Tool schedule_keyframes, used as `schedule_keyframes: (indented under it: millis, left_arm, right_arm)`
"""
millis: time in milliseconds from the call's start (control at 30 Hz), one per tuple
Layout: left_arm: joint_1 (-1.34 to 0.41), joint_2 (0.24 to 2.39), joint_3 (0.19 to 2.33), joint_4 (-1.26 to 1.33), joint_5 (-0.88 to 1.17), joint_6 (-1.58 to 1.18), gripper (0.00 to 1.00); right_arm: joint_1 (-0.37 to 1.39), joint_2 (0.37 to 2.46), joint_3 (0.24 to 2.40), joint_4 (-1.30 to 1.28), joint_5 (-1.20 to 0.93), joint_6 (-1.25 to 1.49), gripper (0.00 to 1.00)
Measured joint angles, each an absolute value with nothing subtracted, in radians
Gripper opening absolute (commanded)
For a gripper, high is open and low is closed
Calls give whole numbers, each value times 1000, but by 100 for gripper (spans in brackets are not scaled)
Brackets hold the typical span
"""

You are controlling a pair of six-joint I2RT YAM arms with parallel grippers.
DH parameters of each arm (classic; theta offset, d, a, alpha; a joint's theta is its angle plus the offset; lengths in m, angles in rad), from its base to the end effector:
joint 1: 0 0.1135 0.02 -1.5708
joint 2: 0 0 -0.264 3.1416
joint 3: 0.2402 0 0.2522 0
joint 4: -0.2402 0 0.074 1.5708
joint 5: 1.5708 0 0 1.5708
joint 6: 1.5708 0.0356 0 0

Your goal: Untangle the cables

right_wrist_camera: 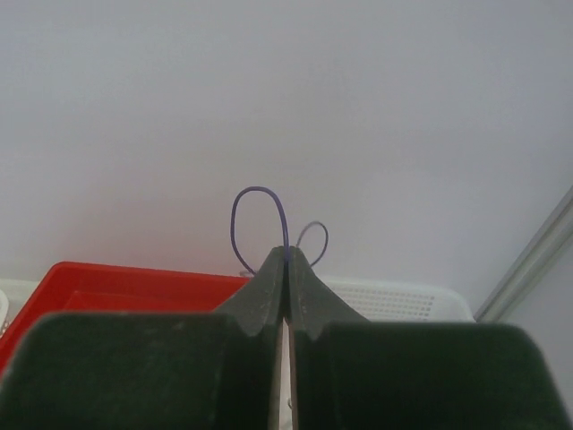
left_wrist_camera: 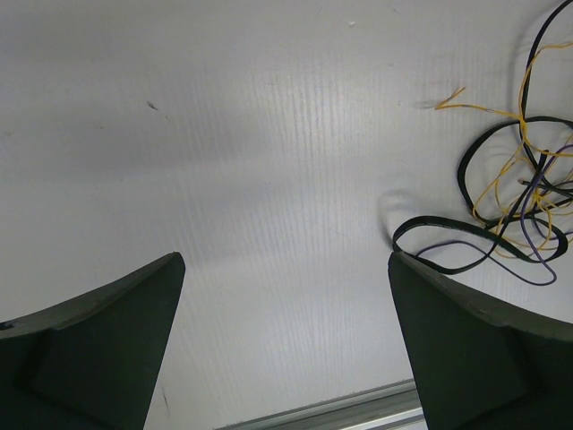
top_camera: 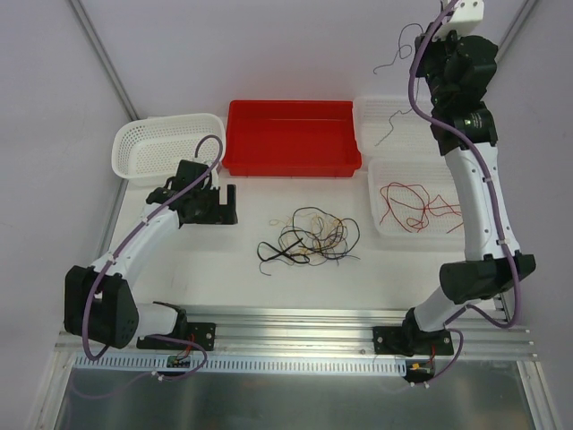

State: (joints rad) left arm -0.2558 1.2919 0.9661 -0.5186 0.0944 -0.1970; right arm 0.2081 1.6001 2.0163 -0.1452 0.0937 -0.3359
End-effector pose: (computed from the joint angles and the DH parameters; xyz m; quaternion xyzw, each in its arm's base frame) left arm 0.2616 -0.0719 0.2639 0.0442 0.9328 -0.1226 0.3359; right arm 0.3265 0.0655 0.5606 -0.1265 0.5922 -0.0791 0.7918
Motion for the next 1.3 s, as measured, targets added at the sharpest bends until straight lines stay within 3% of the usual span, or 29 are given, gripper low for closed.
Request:
schedule_keyframes:
  millis: [700,800,833,900,967,1100,1300]
  left_arm:
    - [-256,1380,977,-528,96,-194,99]
    - [-256,1392,980,-535,96,-192,99]
    - [-256,1395,981,-538,96,-192,99]
    - [-256,1399,984,-541,96,-192,99]
    - [-257,1402,988,-543,96,-192,99]
    - [-256,1401,995,-549,101,-192,99]
    - [-257,1390,996,-559,117,-193,99]
  right_arm:
    - [-21,2199,2118,-24,29,-95,5]
    - [-46,2270,2118,-39,29,-54,28]
    - [-52,2284,2118,-51,30,-44,44]
    - [-64,2299,2116,-78,30,-29,62]
    - [-72,2296,2109,-96,29,-24,71]
    - [-76,2234,2053,-144,10,-29,82]
    - [-53,2004,1922,-276,-59,-74,83]
